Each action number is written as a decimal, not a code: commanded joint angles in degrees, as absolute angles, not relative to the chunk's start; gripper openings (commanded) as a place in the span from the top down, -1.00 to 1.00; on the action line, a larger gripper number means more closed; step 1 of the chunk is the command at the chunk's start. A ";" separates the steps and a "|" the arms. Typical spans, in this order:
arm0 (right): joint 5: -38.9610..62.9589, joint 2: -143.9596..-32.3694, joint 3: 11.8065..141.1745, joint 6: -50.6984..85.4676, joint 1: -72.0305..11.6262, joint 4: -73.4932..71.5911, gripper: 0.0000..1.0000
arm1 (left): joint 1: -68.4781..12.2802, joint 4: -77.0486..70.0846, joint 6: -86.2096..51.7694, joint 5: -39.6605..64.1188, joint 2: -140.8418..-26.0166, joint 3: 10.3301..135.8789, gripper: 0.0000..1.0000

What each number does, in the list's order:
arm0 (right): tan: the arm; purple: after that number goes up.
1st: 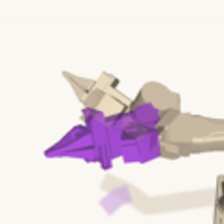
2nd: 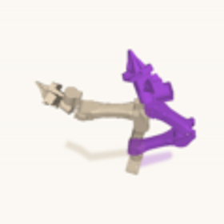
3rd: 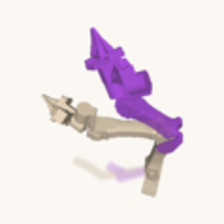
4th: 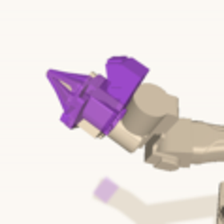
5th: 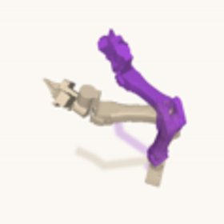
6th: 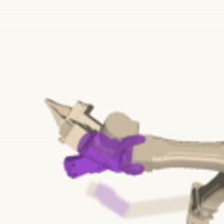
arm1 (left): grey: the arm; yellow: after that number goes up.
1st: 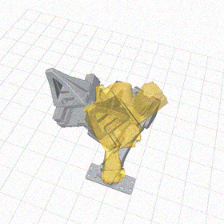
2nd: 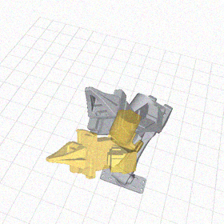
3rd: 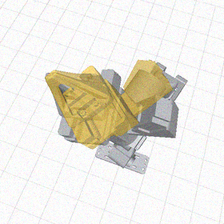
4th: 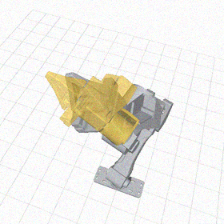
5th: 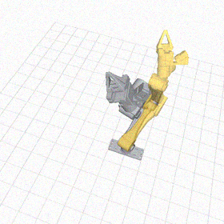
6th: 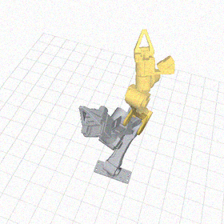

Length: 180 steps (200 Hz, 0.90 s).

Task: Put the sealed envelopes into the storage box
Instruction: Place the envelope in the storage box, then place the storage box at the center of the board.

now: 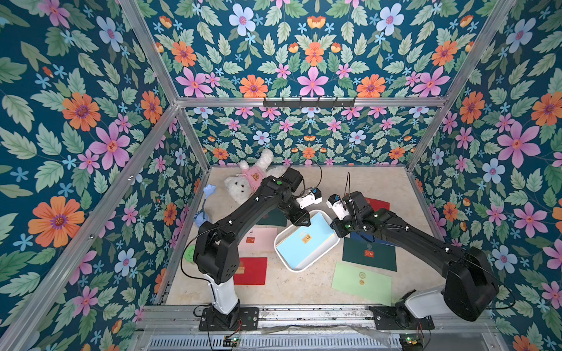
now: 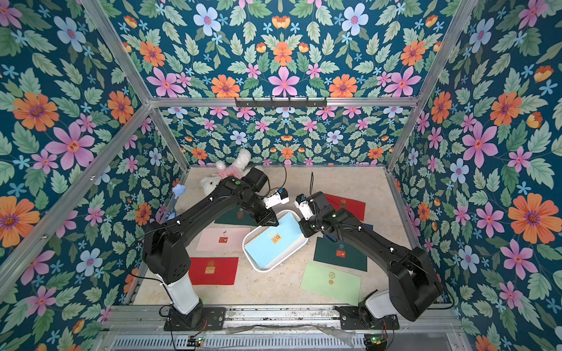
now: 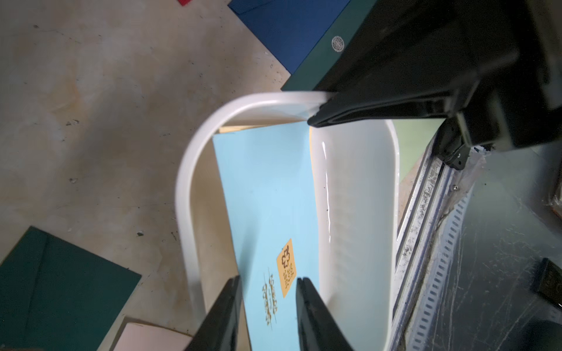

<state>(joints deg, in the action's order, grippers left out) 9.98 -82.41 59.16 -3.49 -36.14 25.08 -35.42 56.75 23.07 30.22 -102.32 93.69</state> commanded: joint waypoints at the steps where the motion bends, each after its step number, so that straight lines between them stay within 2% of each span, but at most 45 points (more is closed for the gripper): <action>1: 10.22 -82.76 59.14 -1.72 -36.24 23.20 1.00 | -34.35 54.00 19.68 27.93 -100.90 94.13 0.25; 41: 8.18 -85.26 59.58 0.76 -35.32 22.81 1.00 | -30.29 48.89 14.23 25.51 -97.41 93.16 0.19; 72: 6.24 -86.89 60.19 5.01 -32.43 21.21 1.00 | -27.29 39.83 9.31 20.78 -93.28 90.73 0.01; 75: 5.98 -87.01 60.20 5.54 -32.15 20.85 1.00 | -26.99 39.22 8.92 20.46 -92.95 90.65 -0.07; 80: 5.68 -87.30 60.29 6.33 -31.67 20.56 1.00 | -26.61 38.26 8.43 19.68 -92.53 90.60 -0.41; 83: 5.51 -87.47 60.37 6.81 -31.41 20.30 1.00 | -26.32 37.71 7.96 19.28 -92.28 90.61 -0.85; 84: 5.48 -87.50 60.38 6.97 -31.31 20.26 1.00 | -26.26 37.53 7.89 19.18 -92.20 90.61 -0.92; 87: 5.33 -87.68 60.46 7.35 -31.14 19.97 1.00 | -26.01 37.05 7.44 18.84 -92.00 90.55 -0.98; 121: 2.99 -90.92 62.08 11.50 -30.05 18.92 1.00 | -24.20 33.21 4.29 12.47 -91.34 91.75 -0.99; 180: 0.10 -97.36 64.15 18.27 -29.01 16.93 1.00 | -20.47 27.20 -8.98 -9.05 -91.22 92.73 -0.99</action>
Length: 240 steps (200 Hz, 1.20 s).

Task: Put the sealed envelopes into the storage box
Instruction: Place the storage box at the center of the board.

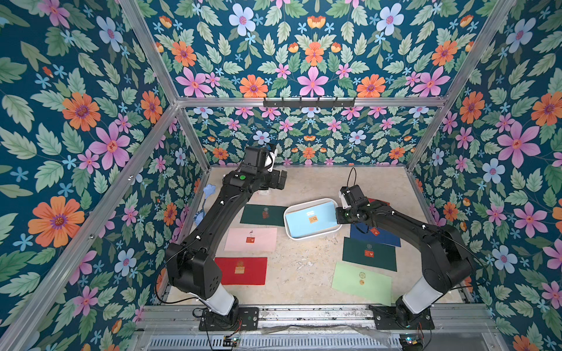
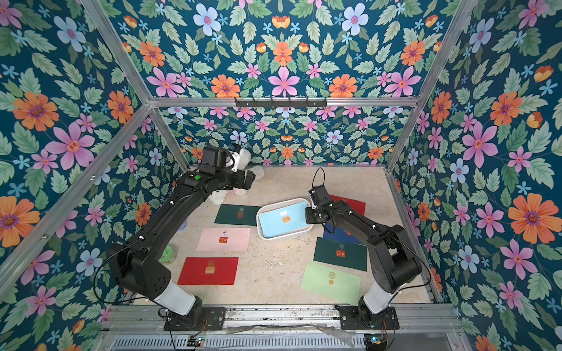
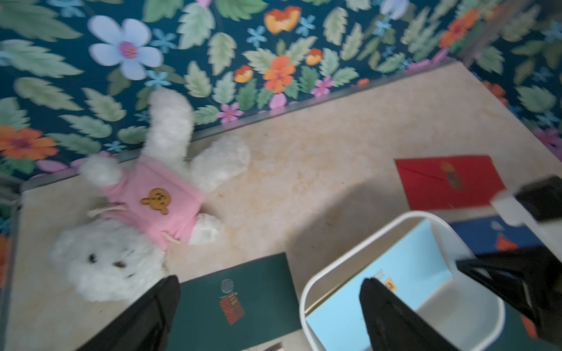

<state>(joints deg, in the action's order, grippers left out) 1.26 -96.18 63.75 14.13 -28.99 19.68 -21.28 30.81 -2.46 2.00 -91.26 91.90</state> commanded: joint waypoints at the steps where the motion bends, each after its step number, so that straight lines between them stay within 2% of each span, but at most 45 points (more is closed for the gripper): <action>1: 0.09 -97.41 64.15 18.37 -29.01 16.90 1.00 | -20.38 27.22 -8.89 -9.05 -91.23 92.77 -0.99; 45: -1.70 -100.26 66.23 22.21 -28.35 16.60 1.00 | -19.69 30.94 -8.56 -7.80 -92.20 92.20 -0.99; 112: -2.42 -102.72 68.45 23.30 -26.06 17.29 1.00 | -19.49 34.11 -12.56 -12.09 -89.65 80.55 -0.99; 187: -1.23 -107.65 72.88 22.87 -24.50 17.69 0.99 | -19.34 36.41 -18.19 -6.50 -87.84 71.26 -0.99; 200: -1.25 -108.31 73.79 22.27 -24.36 18.09 0.93 | -19.35 37.39 -19.01 -6.23 -87.56 70.08 -0.99; 240: -1.25 -108.34 75.19 20.85 -24.29 19.01 0.54 | -19.34 38.40 -19.77 -5.75 -85.13 65.05 -0.99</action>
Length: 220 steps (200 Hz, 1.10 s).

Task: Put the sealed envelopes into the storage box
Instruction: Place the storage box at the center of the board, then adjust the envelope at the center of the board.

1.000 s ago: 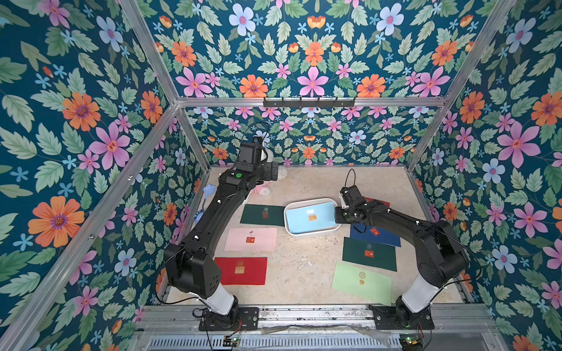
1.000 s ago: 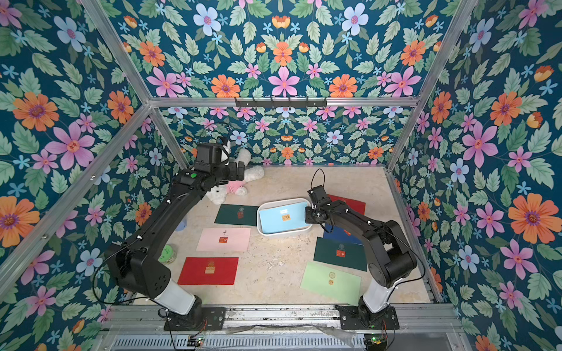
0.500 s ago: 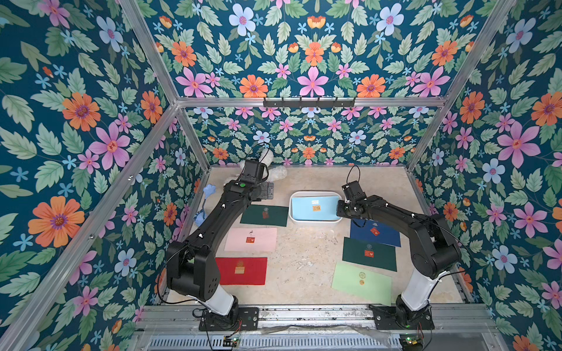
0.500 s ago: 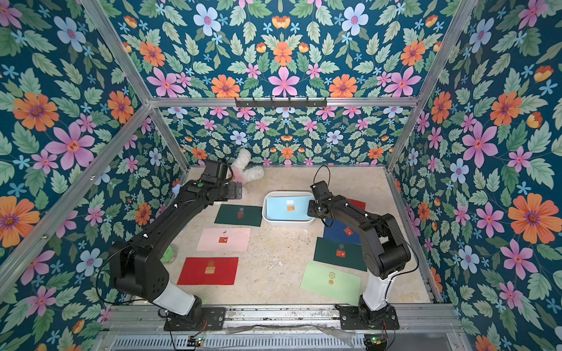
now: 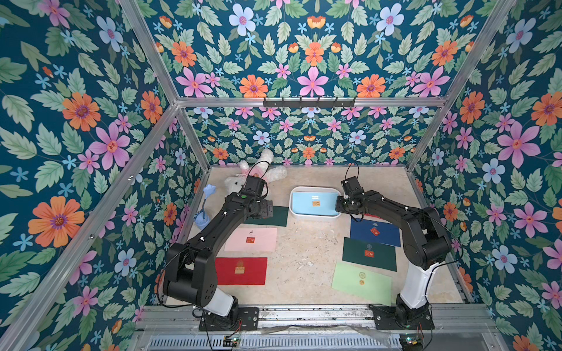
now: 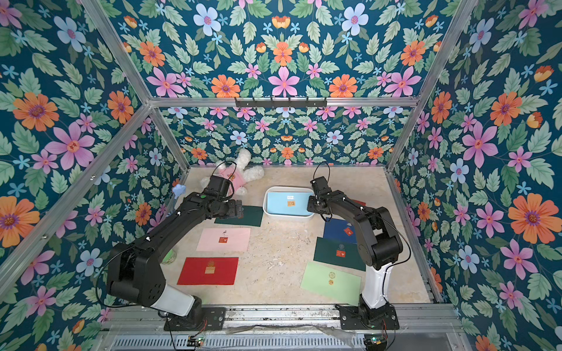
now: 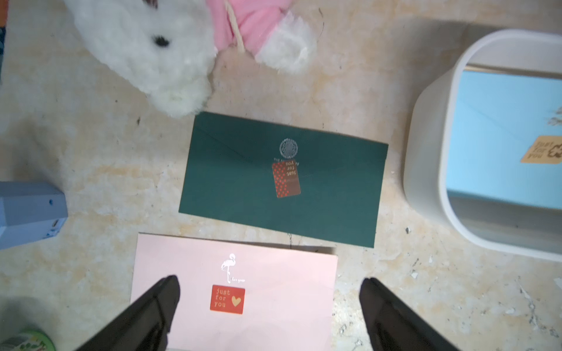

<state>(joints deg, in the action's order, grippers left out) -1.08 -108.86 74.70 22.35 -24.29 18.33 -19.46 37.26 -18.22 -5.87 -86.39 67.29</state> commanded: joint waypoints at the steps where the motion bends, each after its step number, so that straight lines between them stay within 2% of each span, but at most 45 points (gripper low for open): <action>1: -1.24 -108.27 75.17 20.84 -24.27 19.04 0.53 | -19.34 38.40 -19.82 -5.82 -85.10 65.00 -0.99; 41: -1.05 -104.71 74.91 19.45 -24.30 21.29 0.13 | -19.37 38.05 -22.37 -6.81 -86.48 60.07 -0.97; 69: -1.61 -99.80 73.48 18.73 -24.36 23.23 0.01 | -19.67 35.36 -23.61 -5.57 -87.38 56.25 -0.88; 114: 0.70 -92.77 67.62 18.93 -25.83 23.83 -0.05 | -20.95 32.36 -23.99 -4.34 -89.96 52.67 -0.74; 182: 1.84 -90.88 62.30 21.35 -28.87 21.25 -0.07 | -24.90 30.50 -24.63 -4.13 -94.60 51.43 -0.72; 220: 2.20 -89.92 60.58 21.79 -28.71 20.66 -0.08 | -30.22 30.76 -29.01 -3.92 -95.54 49.72 -0.72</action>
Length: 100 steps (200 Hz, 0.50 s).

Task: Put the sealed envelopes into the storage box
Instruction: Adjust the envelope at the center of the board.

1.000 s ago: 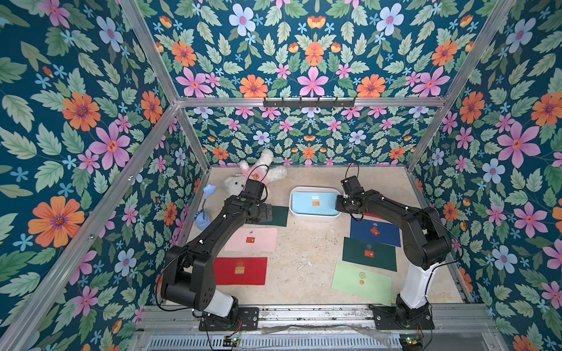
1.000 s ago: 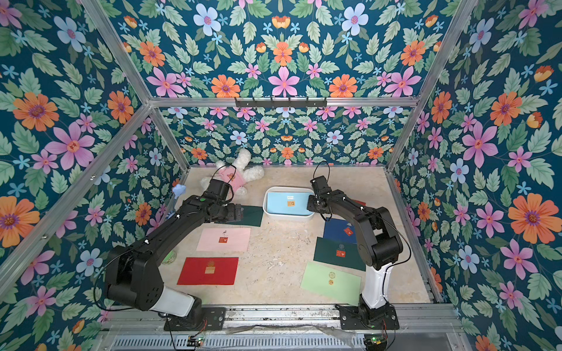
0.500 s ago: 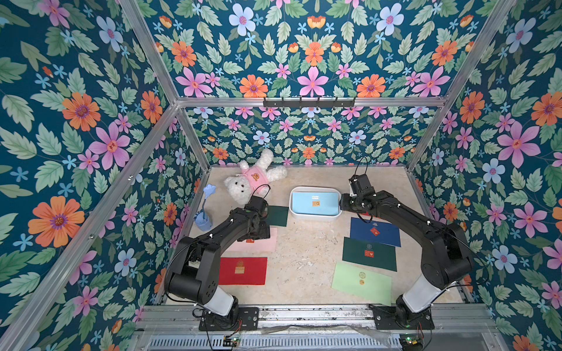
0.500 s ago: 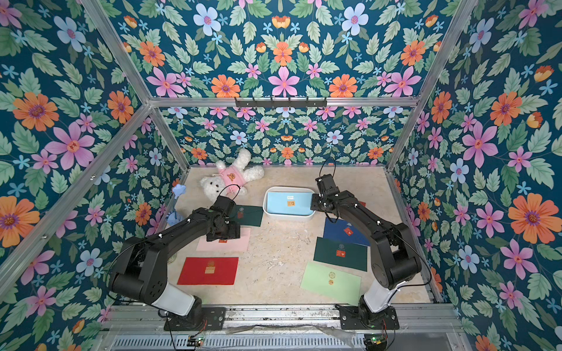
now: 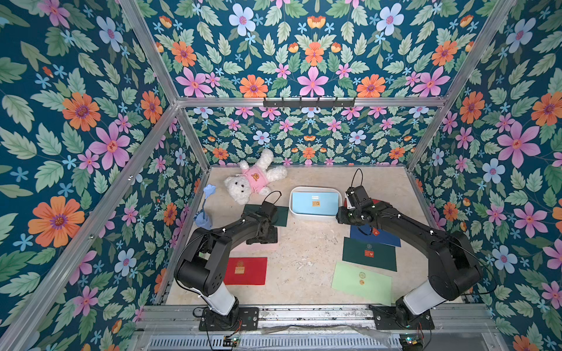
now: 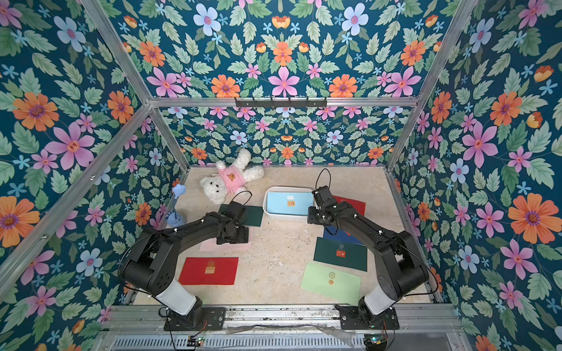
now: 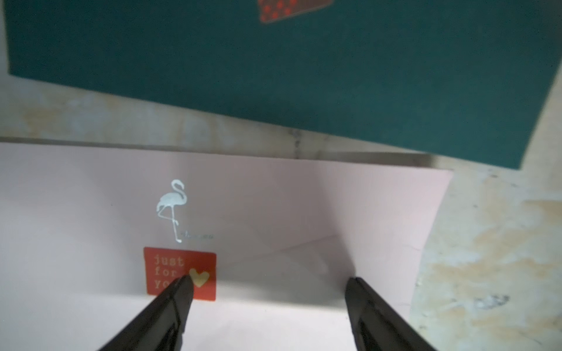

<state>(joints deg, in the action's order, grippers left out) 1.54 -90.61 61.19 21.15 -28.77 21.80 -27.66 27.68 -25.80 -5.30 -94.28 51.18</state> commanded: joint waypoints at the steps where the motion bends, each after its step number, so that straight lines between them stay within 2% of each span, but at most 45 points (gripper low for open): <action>1: 2.24 -89.87 60.53 21.80 -28.72 20.66 -0.08 | -30.40 30.76 -29.19 -3.89 -95.54 49.69 -0.72; 61: 3.72 -87.97 58.42 21.49 -26.02 20.78 -0.10 | -40.88 27.95 -40.69 1.62 -95.90 49.17 -0.73; 100: 6.33 -87.11 55.99 21.01 -25.81 20.60 -0.10 | -44.44 23.30 -47.26 4.18 -98.83 50.86 -0.73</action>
